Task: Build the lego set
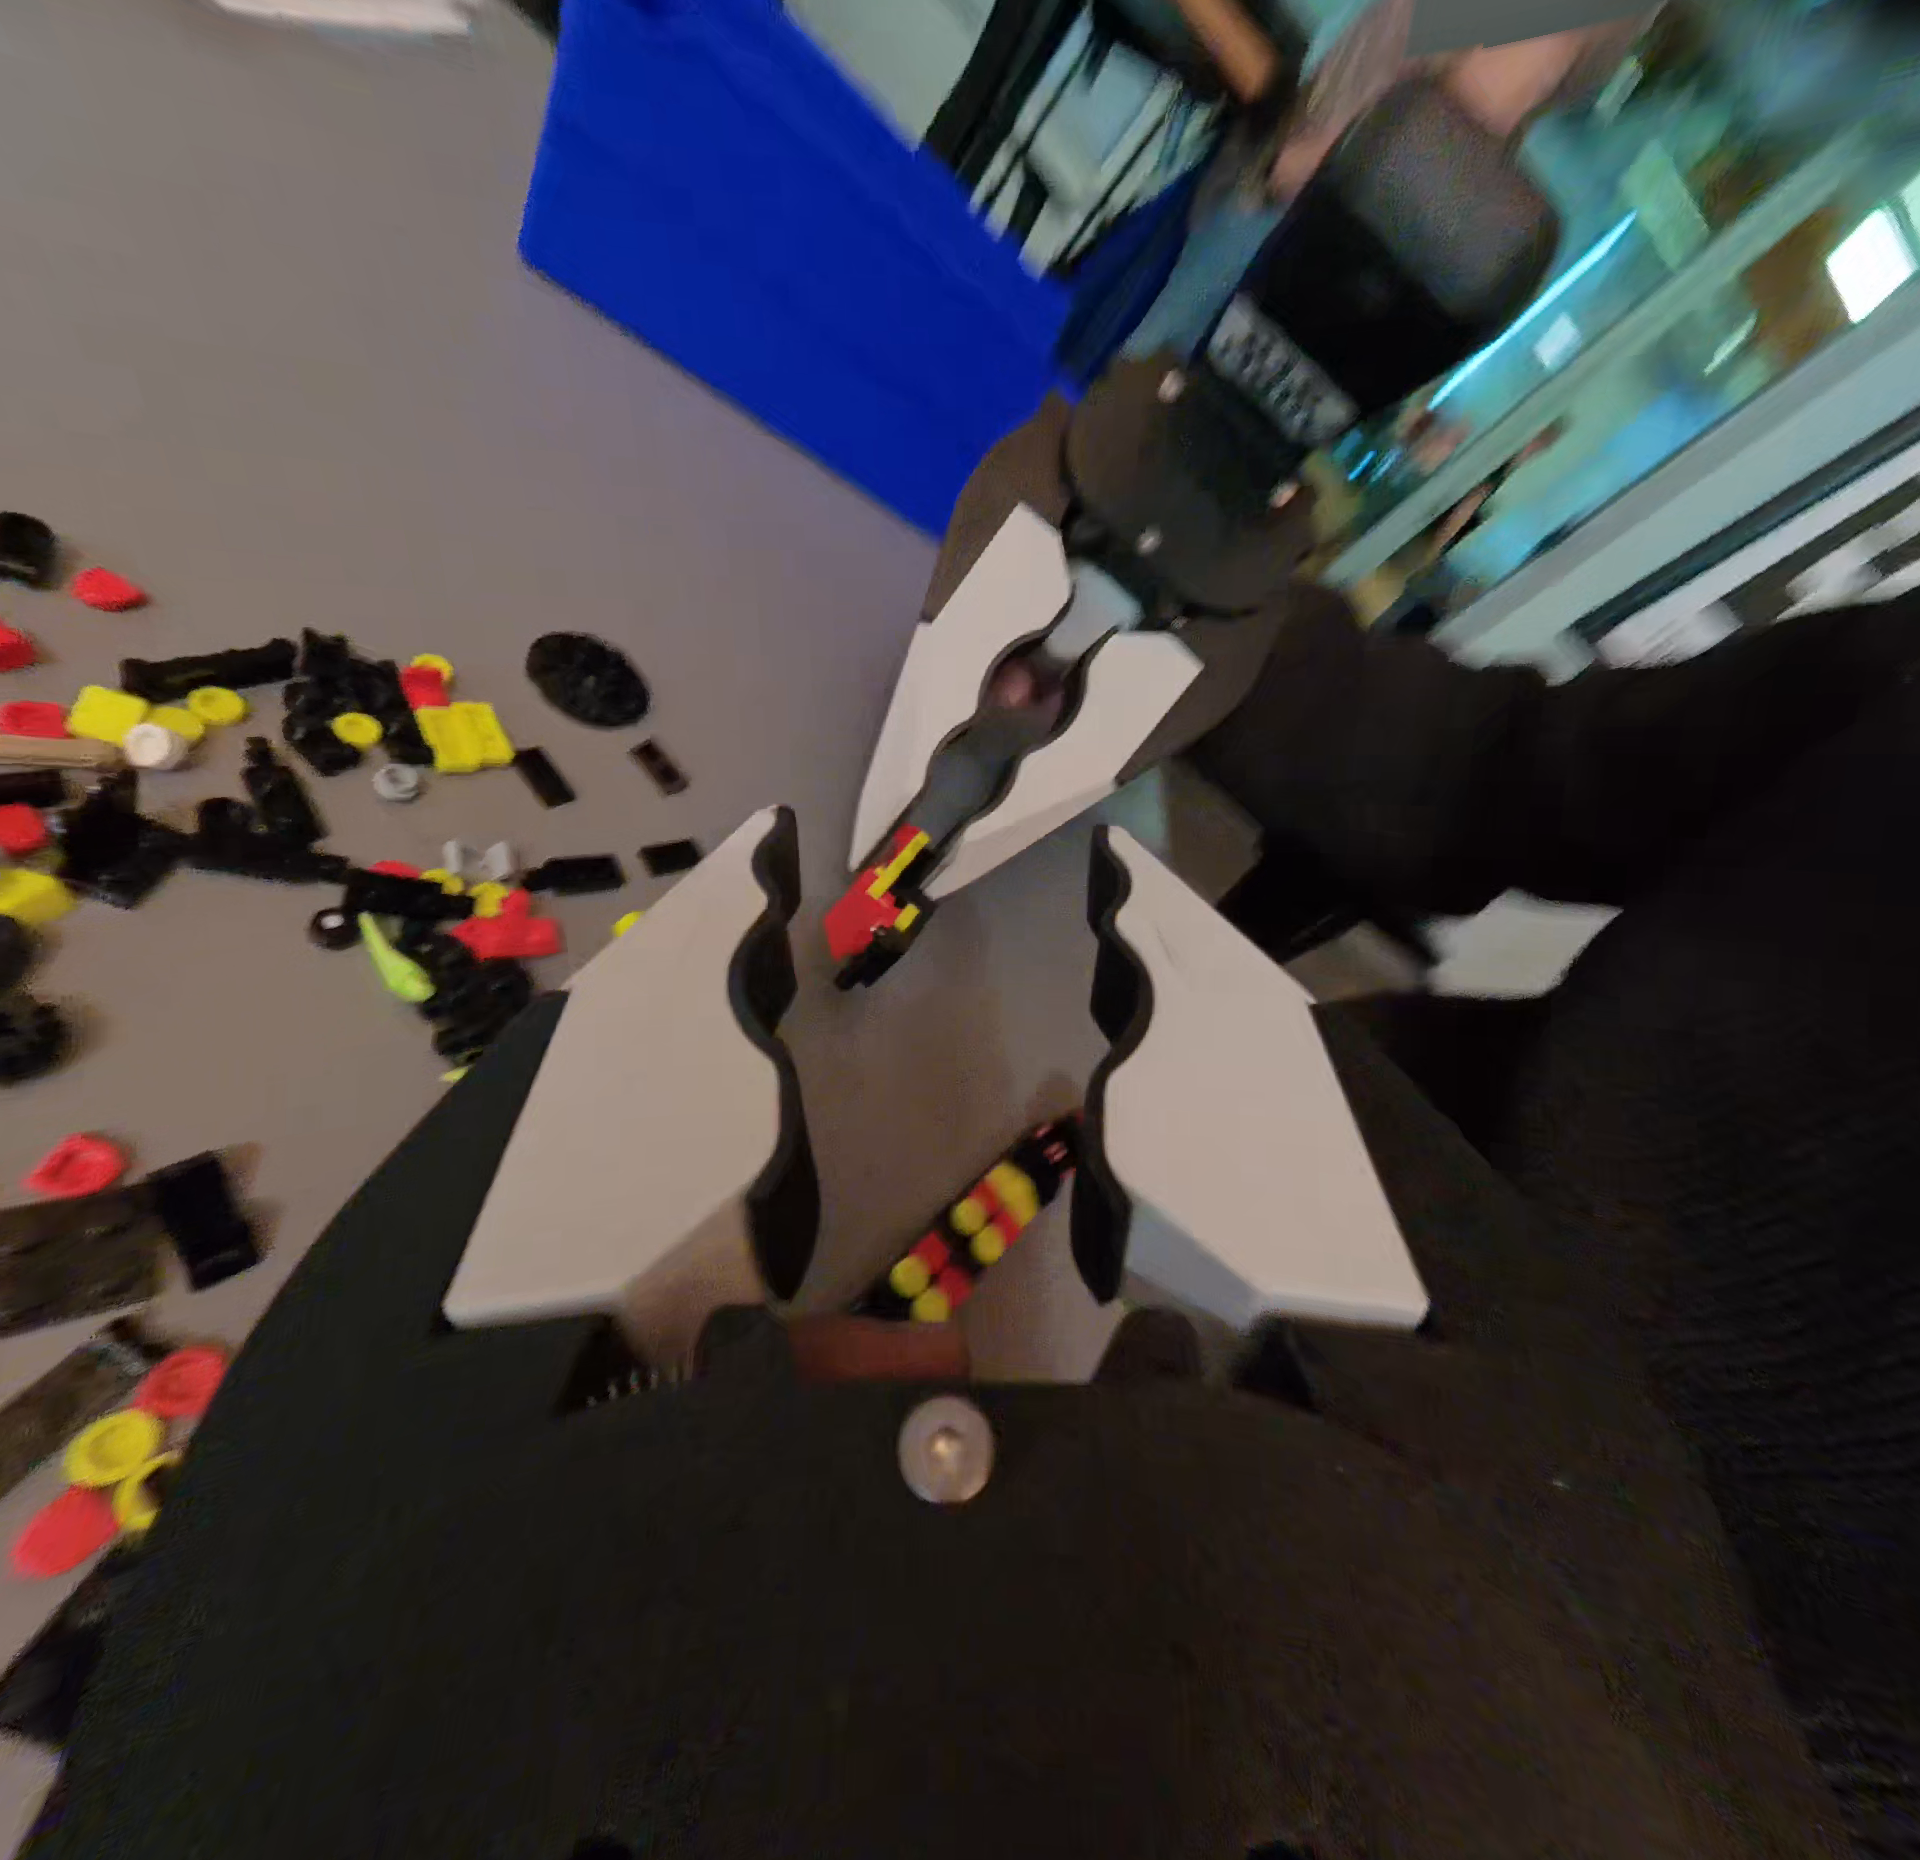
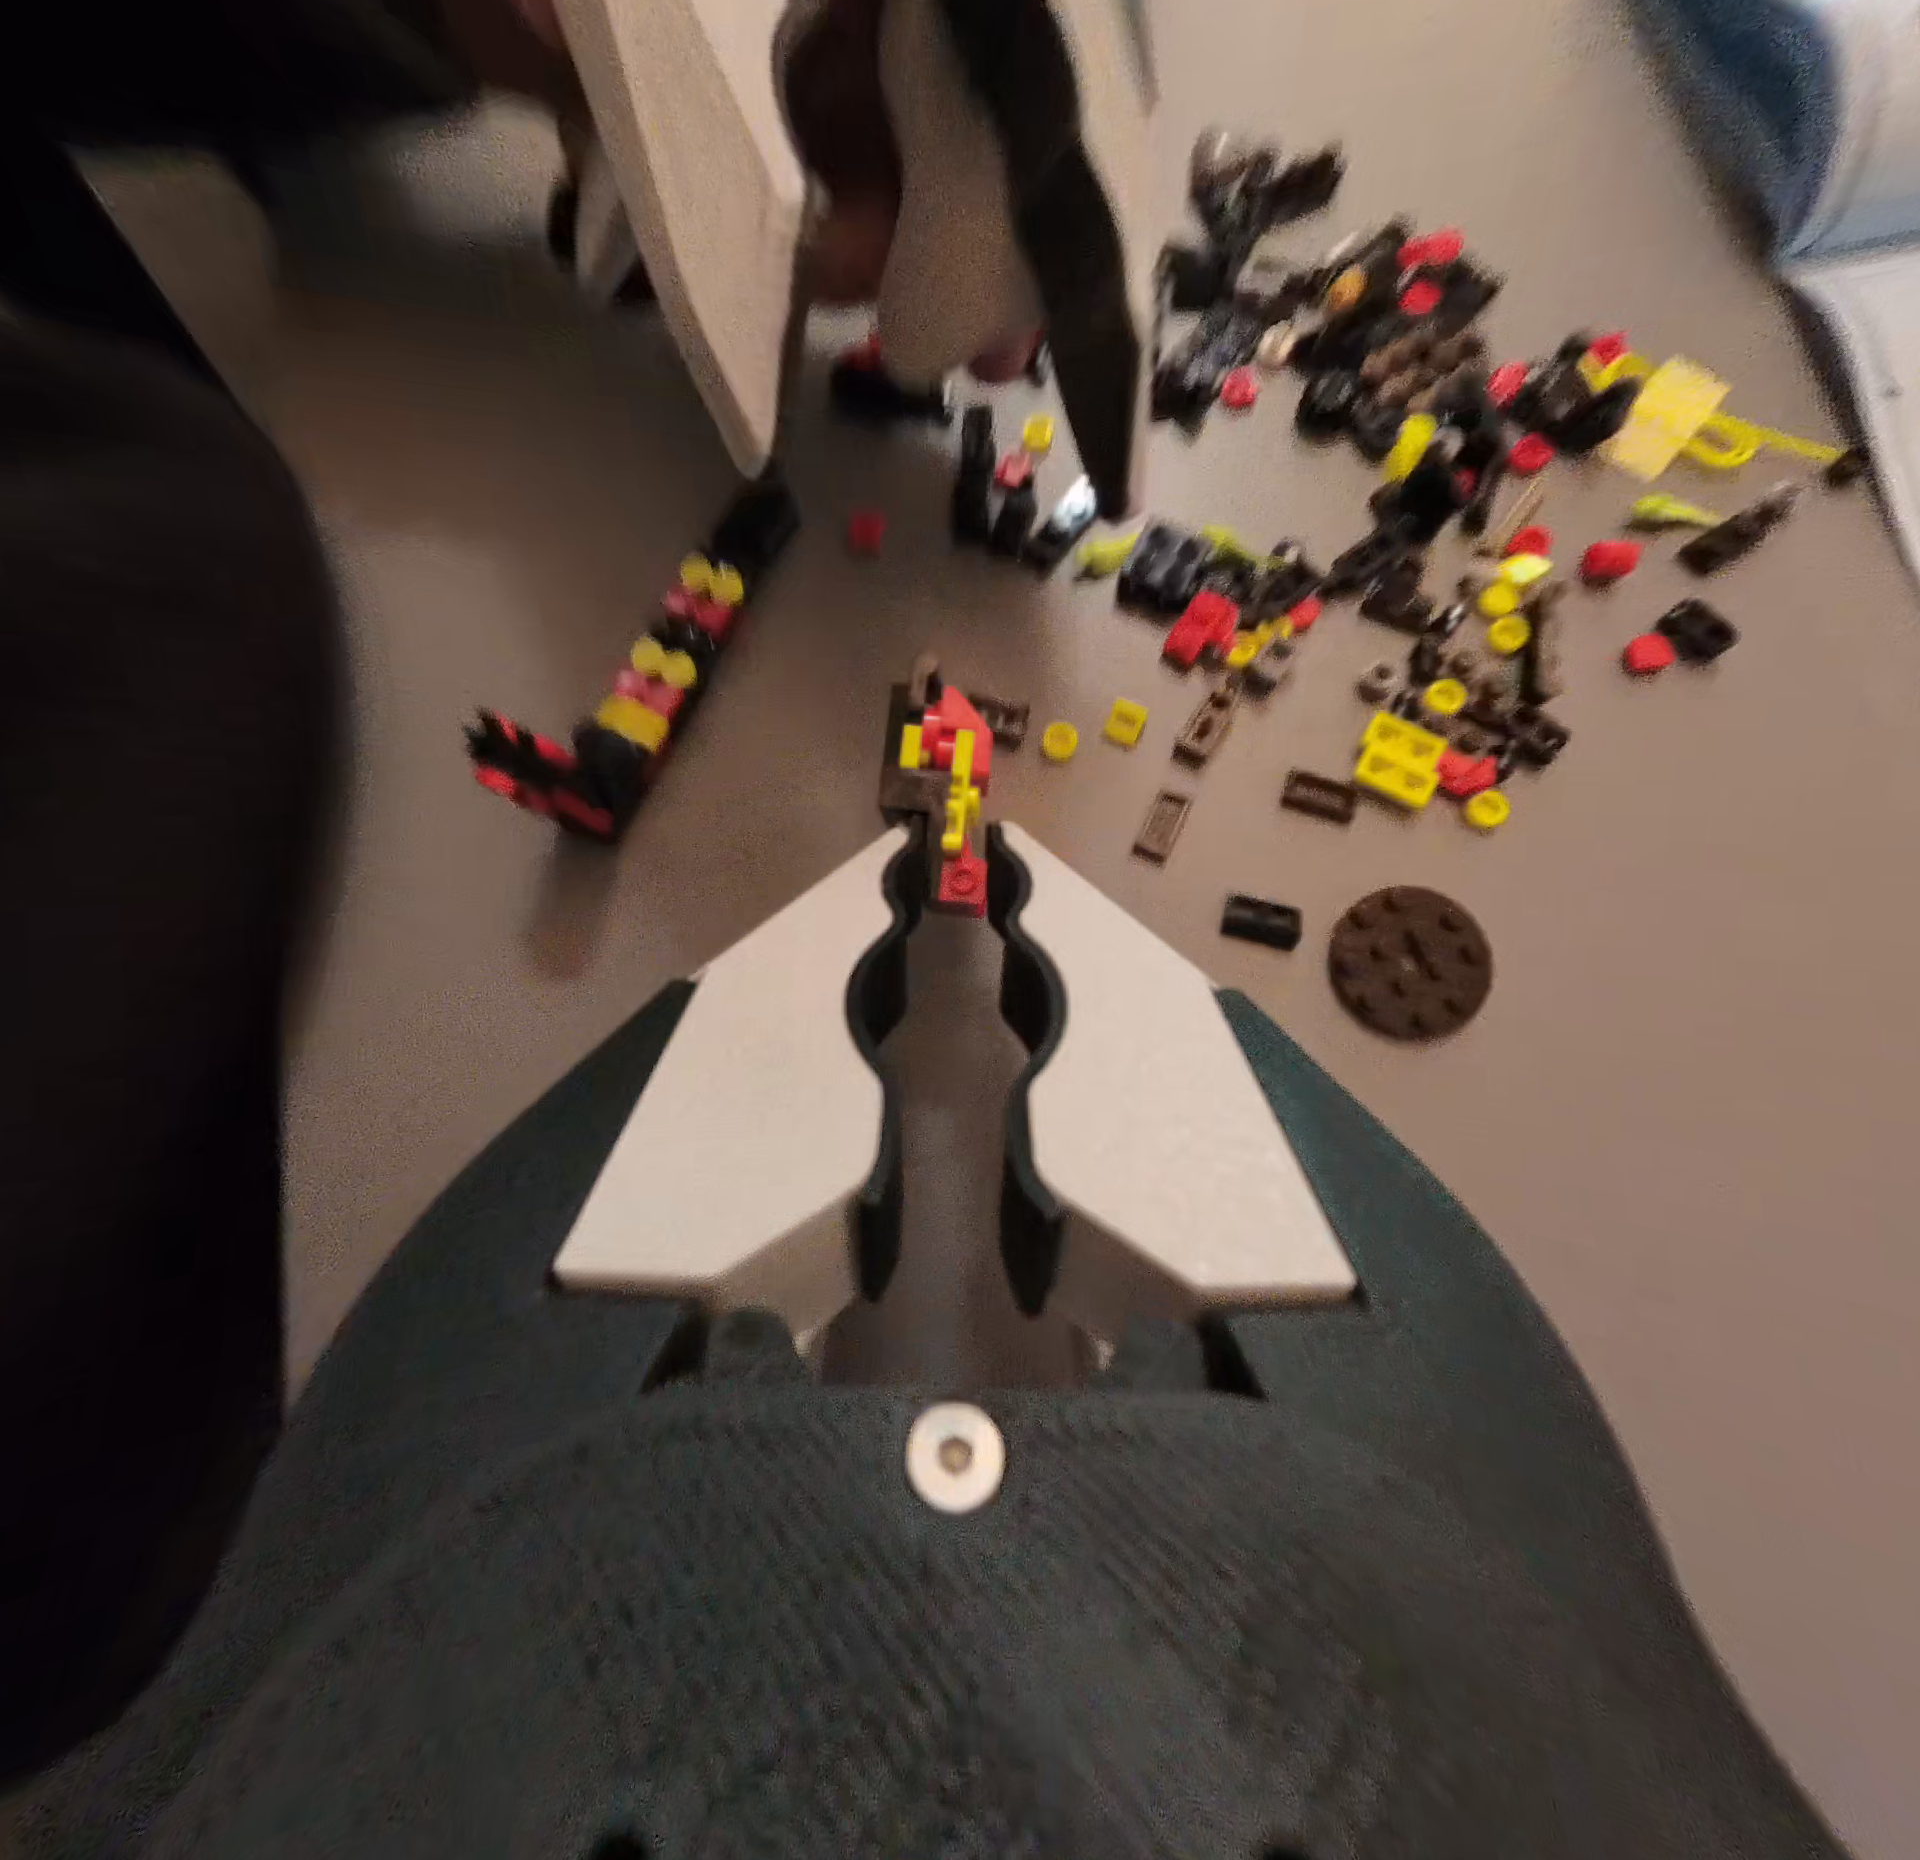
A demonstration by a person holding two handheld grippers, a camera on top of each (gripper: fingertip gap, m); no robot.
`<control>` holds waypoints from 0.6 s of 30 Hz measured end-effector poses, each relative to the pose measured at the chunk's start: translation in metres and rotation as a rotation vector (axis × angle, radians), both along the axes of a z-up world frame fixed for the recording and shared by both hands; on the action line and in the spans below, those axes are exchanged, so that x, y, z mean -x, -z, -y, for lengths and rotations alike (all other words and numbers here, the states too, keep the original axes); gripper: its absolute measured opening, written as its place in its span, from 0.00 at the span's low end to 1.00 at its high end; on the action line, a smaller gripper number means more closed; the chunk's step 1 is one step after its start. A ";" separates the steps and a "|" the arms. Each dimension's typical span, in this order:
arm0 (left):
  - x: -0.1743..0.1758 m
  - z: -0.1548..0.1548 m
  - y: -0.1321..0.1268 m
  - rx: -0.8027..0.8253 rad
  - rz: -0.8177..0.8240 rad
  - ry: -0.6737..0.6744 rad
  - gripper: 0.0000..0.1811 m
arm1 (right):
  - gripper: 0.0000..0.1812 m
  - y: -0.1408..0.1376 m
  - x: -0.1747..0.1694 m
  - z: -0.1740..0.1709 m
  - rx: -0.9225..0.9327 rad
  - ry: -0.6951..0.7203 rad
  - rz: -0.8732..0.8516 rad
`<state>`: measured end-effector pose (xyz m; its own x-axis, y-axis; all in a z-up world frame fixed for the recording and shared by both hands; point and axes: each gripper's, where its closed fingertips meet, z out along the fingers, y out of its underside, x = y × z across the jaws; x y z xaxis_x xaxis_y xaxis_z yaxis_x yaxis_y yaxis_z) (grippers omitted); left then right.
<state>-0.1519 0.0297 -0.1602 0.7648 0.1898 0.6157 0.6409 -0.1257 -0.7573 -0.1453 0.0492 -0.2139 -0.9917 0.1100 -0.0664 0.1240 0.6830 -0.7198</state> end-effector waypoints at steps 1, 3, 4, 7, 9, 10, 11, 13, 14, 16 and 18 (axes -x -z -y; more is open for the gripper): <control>-0.003 -0.001 0.010 0.080 -0.058 0.020 0.30 | 0.05 0.009 -0.003 -0.001 -0.051 -0.021 -0.023; -0.011 -0.005 0.027 0.207 -0.148 0.065 0.30 | 0.05 0.017 -0.010 0.001 -0.086 -0.062 -0.040; -0.016 -0.008 0.032 0.241 -0.171 0.086 0.29 | 0.05 0.016 -0.013 0.003 -0.079 -0.079 -0.038; -0.027 -0.015 0.042 0.293 -0.189 0.137 0.29 | 0.05 0.017 -0.018 0.007 -0.062 -0.096 -0.014; -0.029 -0.017 0.047 0.325 -0.211 0.151 0.27 | 0.05 0.016 -0.020 0.009 -0.046 -0.099 0.011; -0.030 -0.017 0.050 0.346 -0.220 0.154 0.26 | 0.05 0.016 -0.020 0.009 -0.046 -0.097 0.013; -0.030 -0.017 0.053 0.370 -0.230 0.156 0.25 | 0.05 0.016 -0.019 0.010 -0.044 -0.094 0.012; -0.031 -0.016 0.058 0.403 -0.248 0.161 0.23 | 0.06 0.017 -0.020 0.011 -0.040 -0.093 0.022; -0.030 -0.016 0.060 0.417 -0.253 0.157 0.20 | 0.08 0.018 -0.021 0.011 -0.043 -0.094 0.030; -0.030 -0.015 0.063 0.443 -0.259 0.155 0.14 | 0.11 0.018 -0.021 0.010 -0.047 -0.092 0.041; -0.032 -0.014 0.066 0.457 -0.258 0.170 0.14 | 0.13 0.015 -0.019 0.009 -0.024 -0.082 0.060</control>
<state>-0.1200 0.0439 -0.2259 0.9231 0.2547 0.2881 0.3838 -0.5640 -0.7312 -0.1266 0.0399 -0.2286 -0.9918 0.0308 -0.1238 0.1089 0.7097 -0.6961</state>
